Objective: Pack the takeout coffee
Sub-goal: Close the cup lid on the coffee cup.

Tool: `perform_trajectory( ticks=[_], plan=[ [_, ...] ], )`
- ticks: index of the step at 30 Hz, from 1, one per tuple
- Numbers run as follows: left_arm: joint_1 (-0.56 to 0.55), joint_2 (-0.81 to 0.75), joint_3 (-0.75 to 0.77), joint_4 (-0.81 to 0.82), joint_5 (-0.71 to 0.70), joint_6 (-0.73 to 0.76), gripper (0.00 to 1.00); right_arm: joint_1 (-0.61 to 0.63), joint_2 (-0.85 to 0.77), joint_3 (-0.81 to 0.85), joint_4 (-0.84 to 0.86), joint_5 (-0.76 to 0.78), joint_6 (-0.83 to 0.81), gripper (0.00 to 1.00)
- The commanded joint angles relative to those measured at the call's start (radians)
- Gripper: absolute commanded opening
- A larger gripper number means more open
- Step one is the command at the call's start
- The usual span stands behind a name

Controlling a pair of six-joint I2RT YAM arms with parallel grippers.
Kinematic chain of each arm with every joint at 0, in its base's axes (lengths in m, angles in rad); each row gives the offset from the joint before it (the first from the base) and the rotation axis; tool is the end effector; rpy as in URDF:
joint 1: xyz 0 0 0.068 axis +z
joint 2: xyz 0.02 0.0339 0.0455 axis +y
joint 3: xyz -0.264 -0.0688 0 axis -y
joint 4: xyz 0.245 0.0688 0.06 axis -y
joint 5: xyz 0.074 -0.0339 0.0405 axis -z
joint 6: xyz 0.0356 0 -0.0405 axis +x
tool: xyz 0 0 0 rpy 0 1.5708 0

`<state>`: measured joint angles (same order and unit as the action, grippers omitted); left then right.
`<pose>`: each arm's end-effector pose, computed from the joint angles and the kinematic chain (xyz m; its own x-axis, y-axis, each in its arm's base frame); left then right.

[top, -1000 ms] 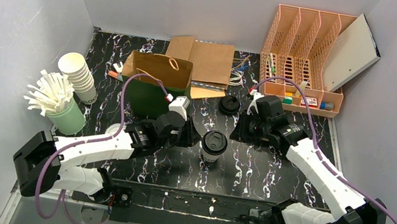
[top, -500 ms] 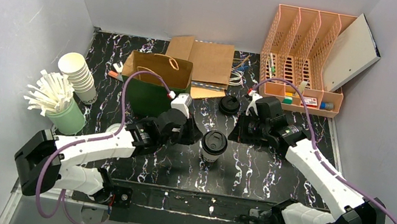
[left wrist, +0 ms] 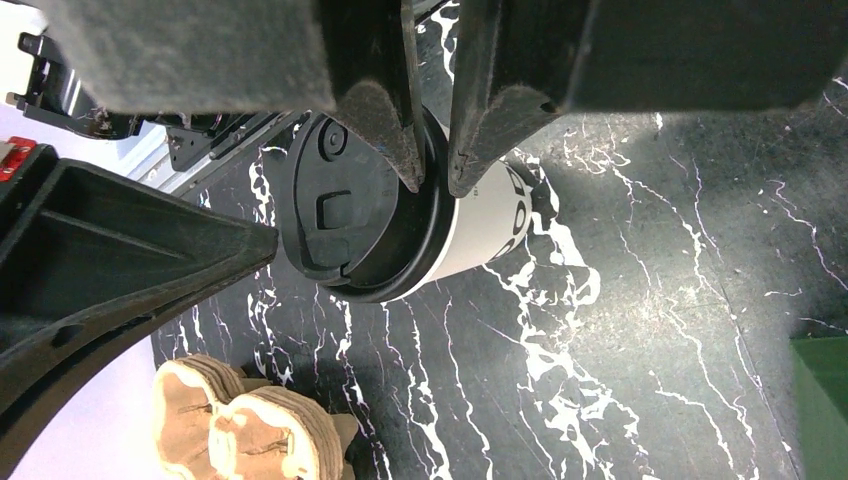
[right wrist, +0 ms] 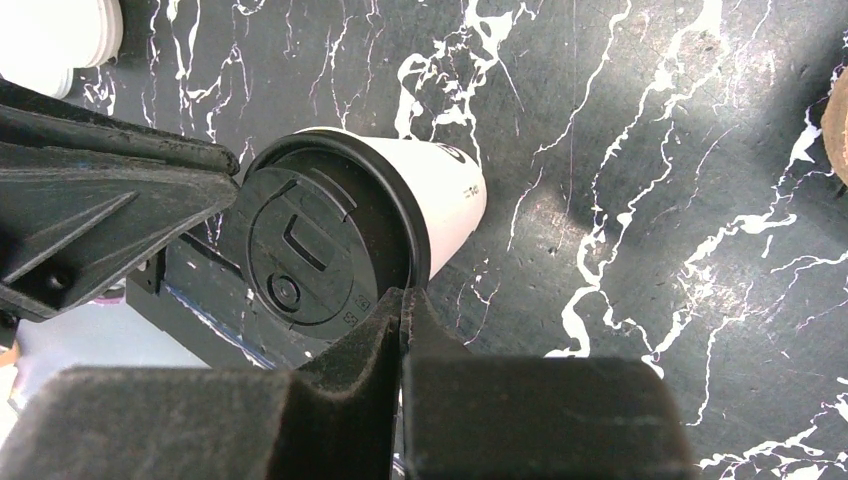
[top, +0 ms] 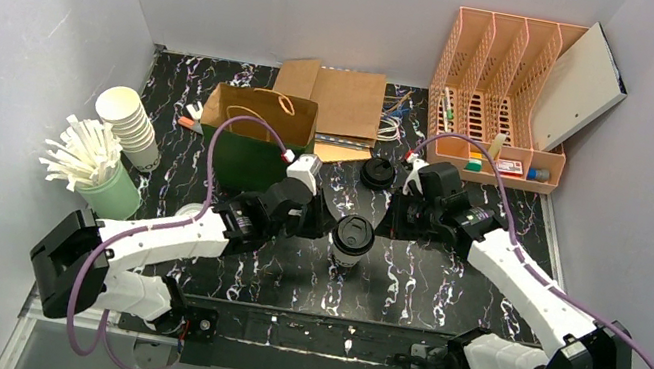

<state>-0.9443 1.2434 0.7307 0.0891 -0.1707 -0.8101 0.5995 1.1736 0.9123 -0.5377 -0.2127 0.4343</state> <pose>0.1676 -0.2212 0.2507 -0.6786 -0.2798 -0.6791 0.3132 0.7260 -0.6122 0.1988 0.1450 0.2736 -0.8200 -0.0622 -0.5690 -0.3616 0.8269 0.4307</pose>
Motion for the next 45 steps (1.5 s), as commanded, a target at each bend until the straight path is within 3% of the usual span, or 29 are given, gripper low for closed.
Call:
perform_trajectory(
  ticks=[1, 45],
  plan=[
    [0.006, 0.004, 0.037, -0.005, -0.001, 0.014, 0.14, -0.003, 0.006, -0.008, 0.034, -0.009, -0.014, 0.09],
    [0.004, 0.047, 0.033, -0.083, -0.027, 0.062, 0.08, -0.003, 0.065, -0.033, 0.035, -0.049, -0.031, 0.16]
  ],
)
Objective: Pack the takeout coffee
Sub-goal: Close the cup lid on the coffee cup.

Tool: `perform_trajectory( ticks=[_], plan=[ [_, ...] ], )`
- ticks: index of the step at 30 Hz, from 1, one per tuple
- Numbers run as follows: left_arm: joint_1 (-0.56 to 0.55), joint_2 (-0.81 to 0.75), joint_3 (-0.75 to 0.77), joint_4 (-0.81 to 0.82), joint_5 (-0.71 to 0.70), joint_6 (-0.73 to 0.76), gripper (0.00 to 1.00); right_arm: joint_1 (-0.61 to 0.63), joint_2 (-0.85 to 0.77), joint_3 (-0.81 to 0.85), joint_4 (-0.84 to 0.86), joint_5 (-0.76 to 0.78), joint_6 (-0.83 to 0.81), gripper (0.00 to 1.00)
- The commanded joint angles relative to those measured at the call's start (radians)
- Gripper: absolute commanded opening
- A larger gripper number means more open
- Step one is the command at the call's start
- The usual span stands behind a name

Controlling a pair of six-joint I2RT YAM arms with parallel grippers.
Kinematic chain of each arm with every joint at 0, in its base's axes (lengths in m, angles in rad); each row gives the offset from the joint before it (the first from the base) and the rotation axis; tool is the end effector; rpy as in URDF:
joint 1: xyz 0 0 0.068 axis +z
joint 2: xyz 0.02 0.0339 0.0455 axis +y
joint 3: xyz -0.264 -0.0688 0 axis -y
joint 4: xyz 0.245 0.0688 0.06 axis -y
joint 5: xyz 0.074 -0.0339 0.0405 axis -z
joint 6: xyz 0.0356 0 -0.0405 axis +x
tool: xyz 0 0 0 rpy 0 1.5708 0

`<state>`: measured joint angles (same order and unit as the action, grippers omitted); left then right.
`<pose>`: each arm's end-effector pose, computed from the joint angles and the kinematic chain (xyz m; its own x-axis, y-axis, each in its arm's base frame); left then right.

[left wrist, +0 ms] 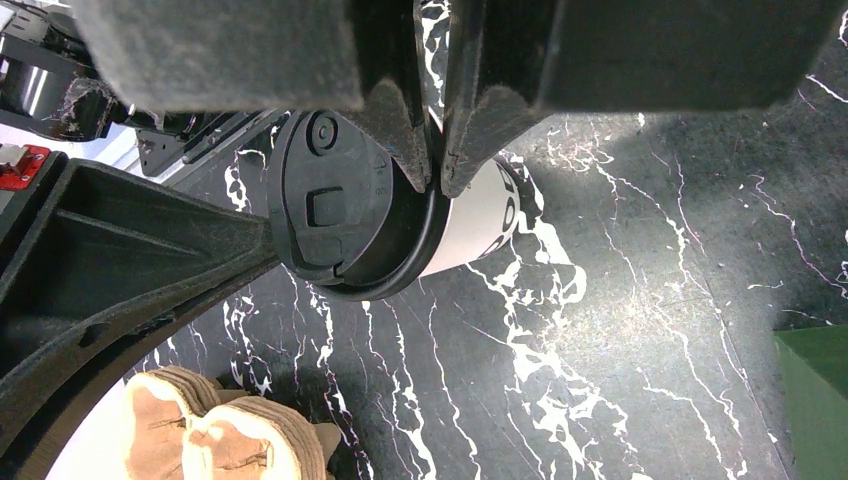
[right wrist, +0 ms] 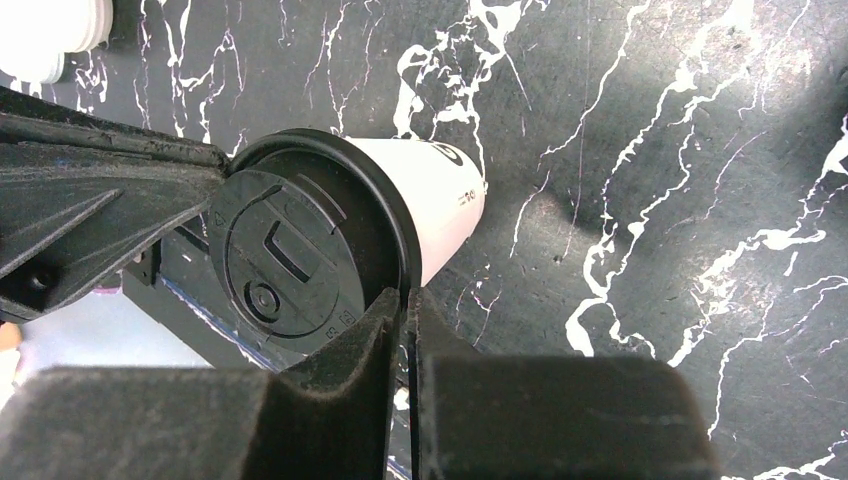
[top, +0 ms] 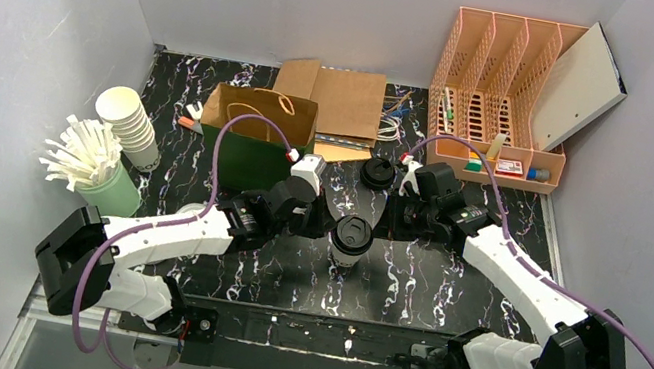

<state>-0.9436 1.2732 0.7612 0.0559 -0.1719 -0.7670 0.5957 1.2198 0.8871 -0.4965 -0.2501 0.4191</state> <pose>0.1713 -0.2260 0.2501 -0.6772 -0.2308 -0.6987 0.3301 0.7533 -0.5688 0.2050 0.1496 0.2581 -0.8351 -0.0897 -0.5427 -0.3746 0.8153 0.4416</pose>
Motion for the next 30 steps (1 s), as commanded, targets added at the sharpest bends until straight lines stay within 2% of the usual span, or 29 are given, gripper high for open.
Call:
perform_trajectory(
  ticks=[1, 9, 15, 20, 25, 30],
  plan=[
    [0.003, 0.016, 0.001, -0.050, -0.026, 0.020, 0.10, 0.000, 0.020, -0.007, -0.007, -0.011, -0.017, 0.17],
    [0.003, 0.002, 0.038, -0.106, -0.029, 0.048, 0.20, 0.000, 0.016, -0.005, -0.004, -0.013, -0.017, 0.17],
    [0.003, 0.005, 0.040, -0.126, 0.003, 0.030, 0.22, 0.001, 0.011, -0.004, -0.004, -0.014, -0.014, 0.17],
    [0.003, -0.009, 0.005, -0.113, -0.006, -0.011, 0.17, 0.001, 0.011, -0.001, -0.003, -0.017, -0.012, 0.17],
    [0.003, -0.022, -0.014, -0.104, -0.026, -0.029, 0.07, 0.001, 0.005, 0.005, -0.002, -0.023, -0.008, 0.17],
    [0.003, -0.037, -0.022, -0.109, -0.066, -0.022, 0.01, 0.001, 0.003, 0.017, -0.011, -0.032, -0.006, 0.24]
  ],
)
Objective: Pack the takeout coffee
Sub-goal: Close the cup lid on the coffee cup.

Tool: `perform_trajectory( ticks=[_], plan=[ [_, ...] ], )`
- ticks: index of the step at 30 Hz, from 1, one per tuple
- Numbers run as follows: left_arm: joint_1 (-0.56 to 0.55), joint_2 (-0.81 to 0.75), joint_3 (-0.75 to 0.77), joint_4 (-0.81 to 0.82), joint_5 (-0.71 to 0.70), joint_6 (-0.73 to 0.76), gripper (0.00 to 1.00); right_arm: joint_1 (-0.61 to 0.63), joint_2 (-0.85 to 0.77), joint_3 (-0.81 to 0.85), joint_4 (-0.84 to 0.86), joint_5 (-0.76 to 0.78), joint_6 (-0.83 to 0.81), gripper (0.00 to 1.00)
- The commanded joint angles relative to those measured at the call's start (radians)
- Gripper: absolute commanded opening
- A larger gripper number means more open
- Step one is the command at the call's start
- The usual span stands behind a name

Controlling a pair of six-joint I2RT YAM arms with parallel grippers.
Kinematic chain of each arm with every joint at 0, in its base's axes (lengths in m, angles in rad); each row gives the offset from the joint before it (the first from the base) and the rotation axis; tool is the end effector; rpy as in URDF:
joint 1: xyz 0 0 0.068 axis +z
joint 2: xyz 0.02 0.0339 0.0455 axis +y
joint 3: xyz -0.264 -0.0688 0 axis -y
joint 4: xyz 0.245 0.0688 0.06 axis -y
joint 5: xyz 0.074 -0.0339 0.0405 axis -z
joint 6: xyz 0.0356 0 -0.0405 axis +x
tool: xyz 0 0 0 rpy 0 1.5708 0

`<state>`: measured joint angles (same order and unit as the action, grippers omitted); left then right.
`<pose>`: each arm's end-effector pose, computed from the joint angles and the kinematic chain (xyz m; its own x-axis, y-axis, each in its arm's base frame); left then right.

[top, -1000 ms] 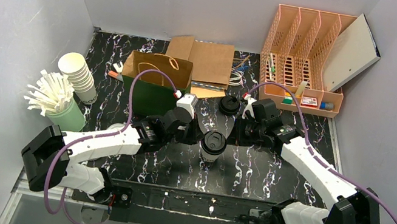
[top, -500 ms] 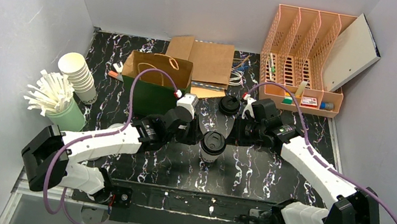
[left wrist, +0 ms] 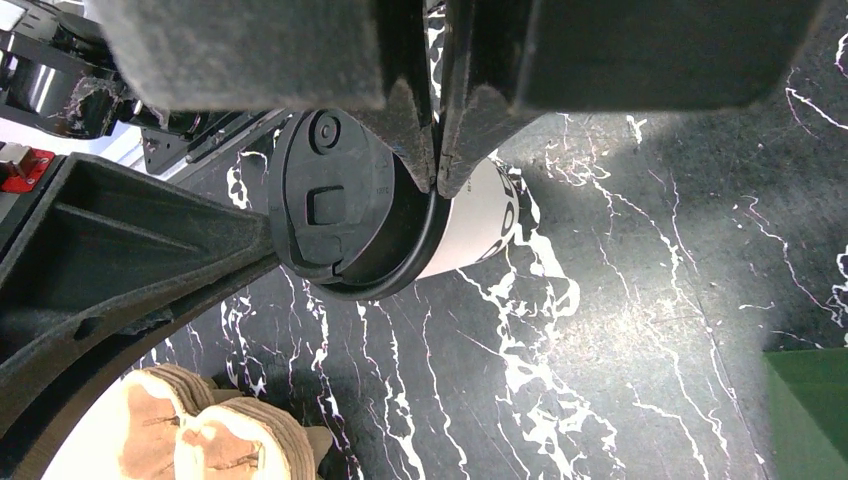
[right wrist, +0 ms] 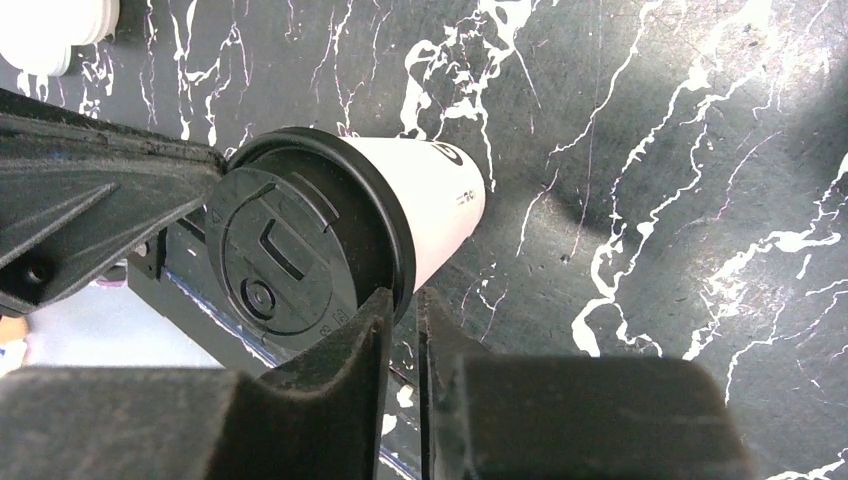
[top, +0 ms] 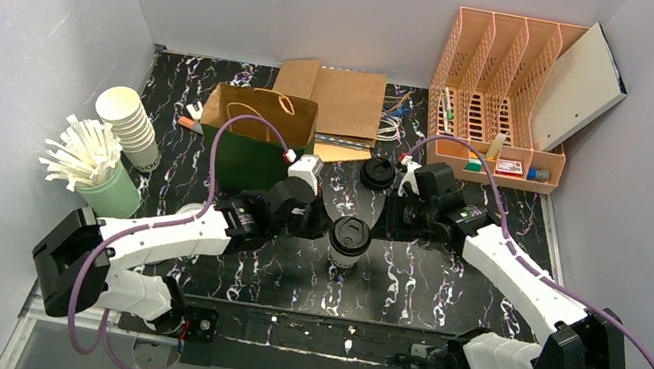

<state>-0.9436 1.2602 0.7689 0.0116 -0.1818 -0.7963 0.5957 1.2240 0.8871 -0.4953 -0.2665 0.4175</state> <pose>0.1697 -0.2232 0.2519 -0.6913 -0.2441 -0.6801 0.2975 0.7616 -0.5757 0.2052 0.1504 0.2573 -0.8385 -0.0958 -0.5365 -0.3808 0.8072 0.4510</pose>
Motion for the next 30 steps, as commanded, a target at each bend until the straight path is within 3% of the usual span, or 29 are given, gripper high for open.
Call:
perform_trajectory(
  ticks=[1, 6, 11, 30],
  plan=[
    [0.003, -0.024, -0.028, -0.072, -0.062, 0.014, 0.01, 0.001, -0.004, 0.020, -0.014, -0.017, -0.005, 0.25],
    [0.003, -0.014, -0.023, -0.083, -0.069, 0.031, 0.05, 0.000, -0.011, 0.028, -0.019, -0.026, -0.005, 0.27],
    [0.003, -0.002, -0.028, -0.083, -0.074, 0.040, 0.05, 0.000, -0.020, 0.008, -0.004, -0.031, 0.002, 0.17],
    [-0.036, 0.035, -0.070, -0.085, -0.114, 0.044, 0.02, 0.001, -0.014, -0.063, 0.016, -0.012, 0.006, 0.16]
  ],
)
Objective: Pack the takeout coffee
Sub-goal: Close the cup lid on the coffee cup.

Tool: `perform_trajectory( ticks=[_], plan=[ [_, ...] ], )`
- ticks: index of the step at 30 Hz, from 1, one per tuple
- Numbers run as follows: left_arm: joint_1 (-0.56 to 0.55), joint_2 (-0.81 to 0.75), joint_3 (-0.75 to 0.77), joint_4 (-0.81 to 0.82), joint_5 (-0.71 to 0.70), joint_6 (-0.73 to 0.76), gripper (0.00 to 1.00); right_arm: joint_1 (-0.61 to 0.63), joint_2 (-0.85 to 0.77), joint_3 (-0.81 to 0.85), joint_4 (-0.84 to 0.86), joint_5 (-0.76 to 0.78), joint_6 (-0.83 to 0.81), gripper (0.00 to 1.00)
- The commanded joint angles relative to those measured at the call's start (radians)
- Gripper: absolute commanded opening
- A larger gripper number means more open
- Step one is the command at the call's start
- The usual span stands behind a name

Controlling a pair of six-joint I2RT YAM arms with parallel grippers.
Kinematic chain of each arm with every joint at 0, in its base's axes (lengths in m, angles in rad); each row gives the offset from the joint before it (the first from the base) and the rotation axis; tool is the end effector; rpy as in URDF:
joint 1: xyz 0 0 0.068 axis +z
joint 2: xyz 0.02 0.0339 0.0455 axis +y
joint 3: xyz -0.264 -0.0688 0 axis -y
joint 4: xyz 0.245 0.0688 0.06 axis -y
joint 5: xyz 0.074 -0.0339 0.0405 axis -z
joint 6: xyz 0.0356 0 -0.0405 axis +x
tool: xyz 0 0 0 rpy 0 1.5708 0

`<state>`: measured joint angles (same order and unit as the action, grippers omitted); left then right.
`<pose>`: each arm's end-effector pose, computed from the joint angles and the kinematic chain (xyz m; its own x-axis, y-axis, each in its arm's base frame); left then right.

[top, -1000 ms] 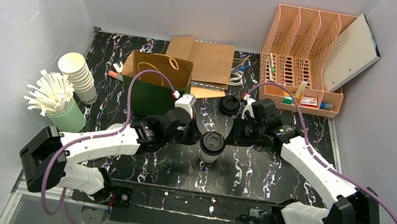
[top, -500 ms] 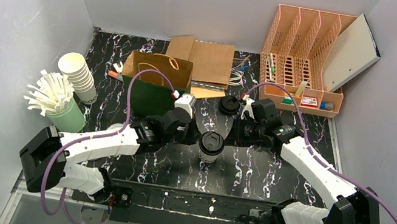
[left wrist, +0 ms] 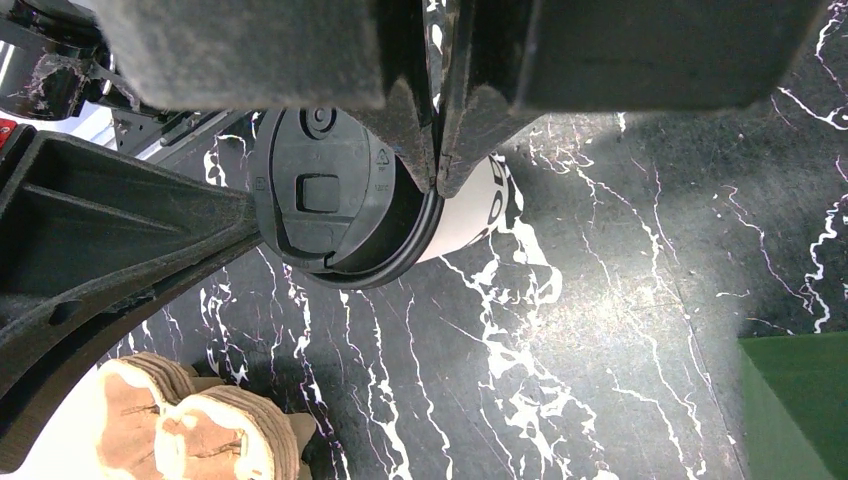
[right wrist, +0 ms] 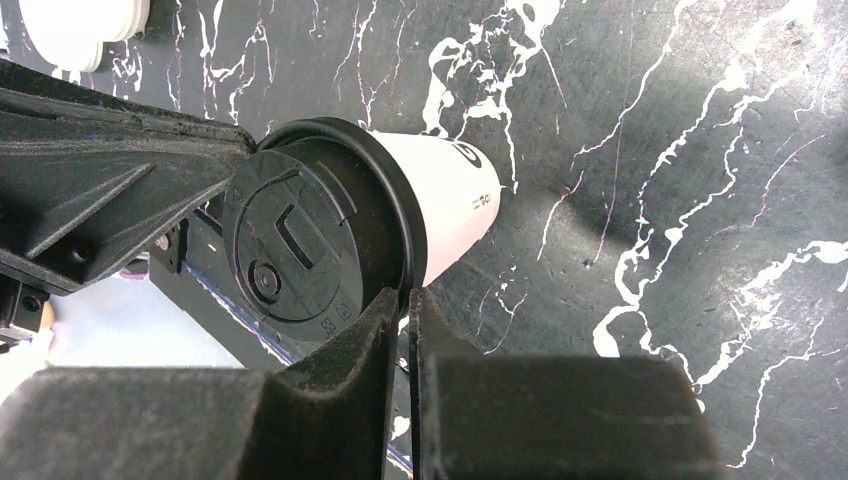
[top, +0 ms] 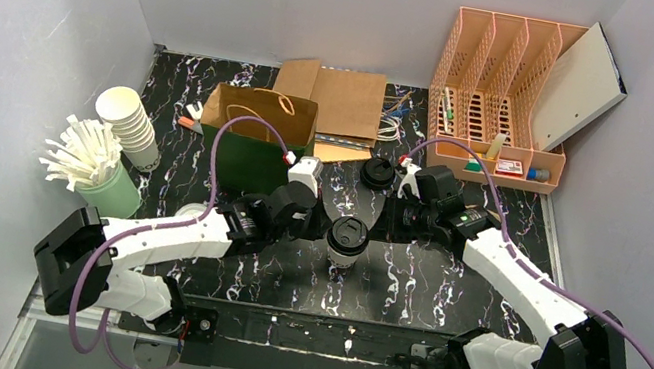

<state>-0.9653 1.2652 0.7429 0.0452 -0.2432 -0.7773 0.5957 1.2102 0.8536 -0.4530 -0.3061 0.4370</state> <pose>0.1660 -0.2247 0.2452 -0.6606 -0.2417 -0.7108 0.2987 0.7840 -0.5442 0.2024 0.1502 0.2531 -0.8422 -0.0834 -0.5326 -0.3870 0.7814 0.4896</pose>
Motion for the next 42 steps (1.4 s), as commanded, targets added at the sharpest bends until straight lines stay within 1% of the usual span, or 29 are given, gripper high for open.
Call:
perform_trajectory(
  ticks=[1, 4, 10, 15, 18, 26, 31, 42],
  plan=[
    [-0.015, 0.029, -0.044, -0.120, -0.053, 0.025, 0.02, 0.000, -0.004, -0.027, -0.027, 0.027, -0.014, 0.16],
    [-0.020, 0.023, -0.039, -0.122, -0.054, 0.026, 0.02, 0.001, -0.008, -0.025, -0.031, 0.031, -0.016, 0.17],
    [-0.026, -0.016, -0.020, -0.127, -0.061, 0.033, 0.10, 0.001, -0.026, -0.019, -0.034, 0.033, -0.015, 0.17],
    [-0.026, -0.016, 0.040, -0.158, -0.055, 0.056, 0.10, 0.001, -0.029, 0.014, -0.049, 0.025, -0.015, 0.16],
    [-0.026, -0.007, 0.044, -0.157, -0.032, 0.045, 0.09, 0.001, -0.034, 0.011, -0.055, 0.024, -0.014, 0.16],
    [-0.027, -0.003, -0.048, -0.087, -0.024, 0.004, 0.09, 0.000, -0.042, -0.057, -0.023, 0.025, 0.000, 0.17],
    [-0.046, -0.015, -0.117, -0.016, -0.055, -0.023, 0.08, 0.000, -0.058, -0.112, 0.008, 0.024, 0.013, 0.17],
    [-0.072, 0.019, -0.114, -0.004, -0.081, -0.016, 0.08, 0.003, -0.037, -0.132, 0.004, 0.015, 0.001, 0.18]
  ],
)
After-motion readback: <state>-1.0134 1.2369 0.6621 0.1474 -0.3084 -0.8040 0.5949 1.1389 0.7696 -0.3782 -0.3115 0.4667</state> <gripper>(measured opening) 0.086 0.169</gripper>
